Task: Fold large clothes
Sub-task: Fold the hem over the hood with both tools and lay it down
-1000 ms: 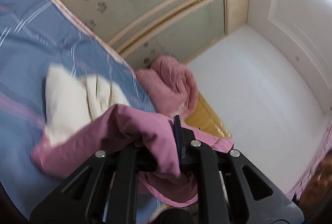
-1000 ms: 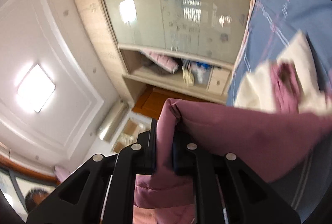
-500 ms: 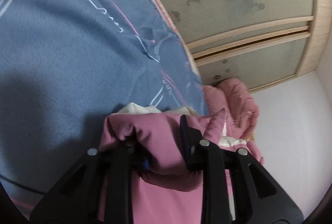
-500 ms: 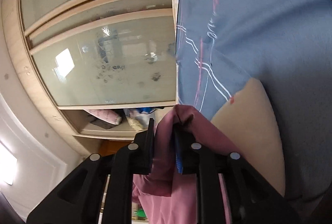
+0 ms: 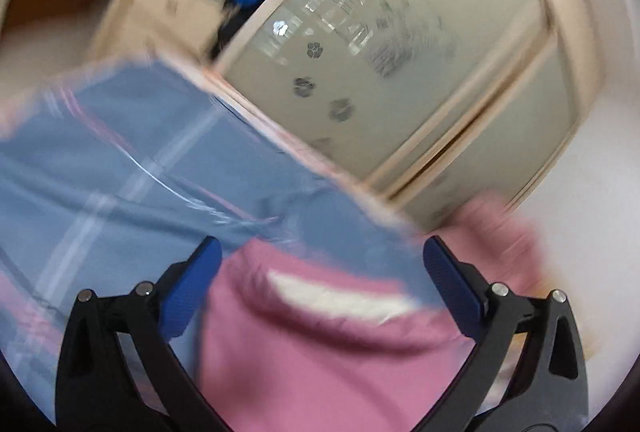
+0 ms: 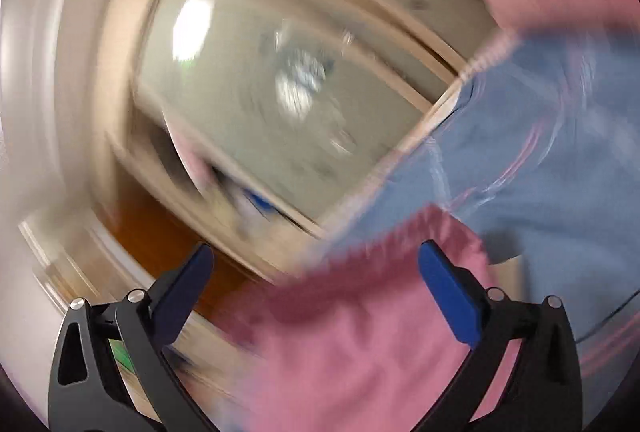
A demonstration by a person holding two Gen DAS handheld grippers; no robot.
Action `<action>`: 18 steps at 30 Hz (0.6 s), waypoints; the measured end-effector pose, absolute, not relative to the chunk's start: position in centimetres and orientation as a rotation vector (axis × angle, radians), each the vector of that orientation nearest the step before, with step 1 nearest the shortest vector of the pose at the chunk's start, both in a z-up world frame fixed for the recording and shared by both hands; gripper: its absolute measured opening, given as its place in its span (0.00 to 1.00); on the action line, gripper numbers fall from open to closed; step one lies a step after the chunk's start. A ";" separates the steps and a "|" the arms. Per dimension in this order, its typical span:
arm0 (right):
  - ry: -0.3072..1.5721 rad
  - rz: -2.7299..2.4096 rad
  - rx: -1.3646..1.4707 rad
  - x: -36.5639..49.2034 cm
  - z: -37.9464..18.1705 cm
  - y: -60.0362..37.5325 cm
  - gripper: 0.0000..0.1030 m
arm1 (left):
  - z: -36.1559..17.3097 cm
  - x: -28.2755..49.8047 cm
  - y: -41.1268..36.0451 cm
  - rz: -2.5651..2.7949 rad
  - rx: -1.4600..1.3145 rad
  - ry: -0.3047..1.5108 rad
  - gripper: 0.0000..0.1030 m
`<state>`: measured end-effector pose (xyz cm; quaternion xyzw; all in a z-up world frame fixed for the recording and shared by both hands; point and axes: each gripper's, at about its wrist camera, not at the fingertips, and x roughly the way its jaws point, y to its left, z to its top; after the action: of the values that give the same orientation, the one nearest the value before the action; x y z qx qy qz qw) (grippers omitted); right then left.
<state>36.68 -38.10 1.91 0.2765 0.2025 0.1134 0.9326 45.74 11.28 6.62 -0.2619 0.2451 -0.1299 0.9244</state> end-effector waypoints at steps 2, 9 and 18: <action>0.487 0.166 0.289 36.8 2.1 -31.3 0.99 | 7.2 42.9 5.6 -0.254 -0.321 0.477 0.98; 0.636 0.124 0.022 43.5 -2.8 -20.4 0.99 | 0.5 43.6 -10.2 -0.188 0.091 0.631 0.98; 0.761 -0.027 0.032 59.6 -7.1 -23.4 0.99 | -4.8 58.8 -7.7 -0.131 0.071 0.778 0.98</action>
<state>59.57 -23.43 -7.12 0.0156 0.3712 -0.0131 0.9283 58.80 -7.75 -4.81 0.0346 0.3790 -0.0637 0.9226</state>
